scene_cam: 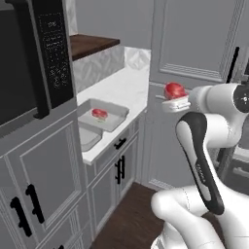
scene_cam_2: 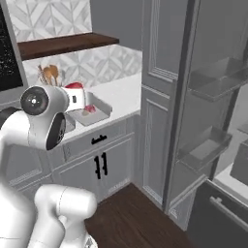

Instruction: Place one garlic and one steak in each tupperware on the nearby counter, to pack two identical lunches.

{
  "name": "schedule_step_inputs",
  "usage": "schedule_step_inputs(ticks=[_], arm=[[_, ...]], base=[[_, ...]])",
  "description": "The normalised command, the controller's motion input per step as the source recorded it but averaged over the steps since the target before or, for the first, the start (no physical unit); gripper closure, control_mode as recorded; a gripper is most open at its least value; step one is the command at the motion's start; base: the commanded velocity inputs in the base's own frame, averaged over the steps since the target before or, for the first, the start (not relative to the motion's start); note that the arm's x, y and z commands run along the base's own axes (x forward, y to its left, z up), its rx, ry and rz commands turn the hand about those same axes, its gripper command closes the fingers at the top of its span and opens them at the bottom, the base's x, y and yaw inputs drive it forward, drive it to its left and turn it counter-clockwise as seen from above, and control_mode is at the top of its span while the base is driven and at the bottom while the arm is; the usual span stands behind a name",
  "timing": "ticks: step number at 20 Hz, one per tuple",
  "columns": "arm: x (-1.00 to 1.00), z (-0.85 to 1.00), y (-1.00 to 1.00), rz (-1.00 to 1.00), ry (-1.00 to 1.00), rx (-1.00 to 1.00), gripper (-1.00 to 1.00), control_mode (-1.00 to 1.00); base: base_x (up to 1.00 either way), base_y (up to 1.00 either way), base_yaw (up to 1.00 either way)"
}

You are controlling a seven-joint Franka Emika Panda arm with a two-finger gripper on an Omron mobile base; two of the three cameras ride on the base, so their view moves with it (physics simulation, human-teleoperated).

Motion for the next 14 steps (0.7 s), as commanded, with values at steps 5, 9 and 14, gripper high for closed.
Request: schedule_step_inputs(ticks=[5,9,14], arm=[[0.0,0.0,0.0,0.0,0.0,0.0,1.0,1.0],[0.0,0.0,0.0,0.0,0.0,0.0,1.0,1.0],[0.0,0.0,0.0,0.0,0.0,0.0,1.0,1.0]], base=[[1.0,0.0,0.5],[1.0,-0.05,0.48],[1.0,-0.17,0.48]])
